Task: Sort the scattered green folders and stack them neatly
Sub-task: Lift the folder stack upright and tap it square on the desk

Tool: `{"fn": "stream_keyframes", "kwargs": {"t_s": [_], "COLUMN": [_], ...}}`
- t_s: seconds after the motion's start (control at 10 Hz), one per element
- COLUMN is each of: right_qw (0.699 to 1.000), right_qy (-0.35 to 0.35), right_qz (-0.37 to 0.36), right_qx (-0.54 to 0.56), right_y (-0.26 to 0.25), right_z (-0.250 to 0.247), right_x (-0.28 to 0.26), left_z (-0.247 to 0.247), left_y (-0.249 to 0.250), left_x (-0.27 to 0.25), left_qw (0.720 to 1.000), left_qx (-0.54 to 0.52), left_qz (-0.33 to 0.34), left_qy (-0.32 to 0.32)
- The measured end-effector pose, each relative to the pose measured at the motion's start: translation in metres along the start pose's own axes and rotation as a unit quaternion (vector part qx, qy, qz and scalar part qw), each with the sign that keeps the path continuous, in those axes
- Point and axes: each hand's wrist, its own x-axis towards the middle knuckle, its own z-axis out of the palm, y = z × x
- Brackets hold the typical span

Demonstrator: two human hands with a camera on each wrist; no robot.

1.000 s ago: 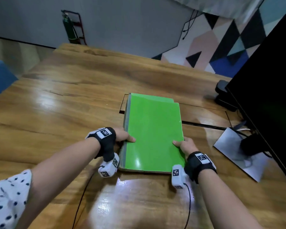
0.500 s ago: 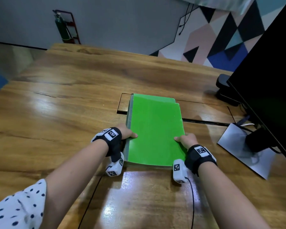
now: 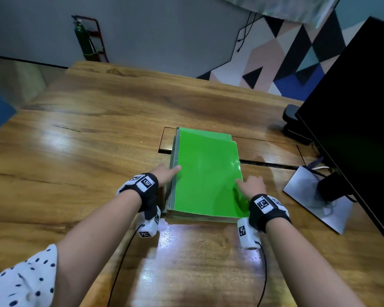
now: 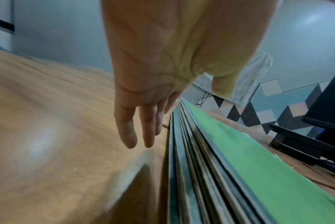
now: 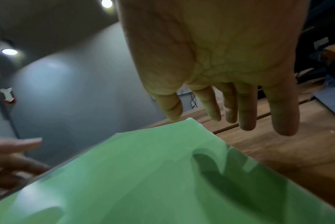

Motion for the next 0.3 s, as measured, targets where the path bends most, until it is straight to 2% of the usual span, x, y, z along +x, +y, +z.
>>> {"fn": "stream_keyframes", "kwargs": {"t_s": [0.1,0.2,0.3], "right_qw": [0.999,0.994,0.982], "right_qy": [0.007,0.013,0.017], "right_qz": [-0.018,-0.073,-0.132], "right_qx": [-0.033,-0.085,-0.138], "right_y": [-0.001,-0.003,0.006], "right_z": [0.000,-0.001,0.012], "right_x": [-0.018,-0.046,-0.081], "left_z": [-0.012,-0.027,-0.036], "left_y": [-0.004,-0.017,-0.046], "left_x": [-0.019,-0.045,-0.069], "left_qw": [1.000,0.995,0.984], "left_qx": [0.011,0.063,0.157], "left_qz": [0.025,0.066,0.078], "left_qy": [-0.003,-0.028,-0.032]}}
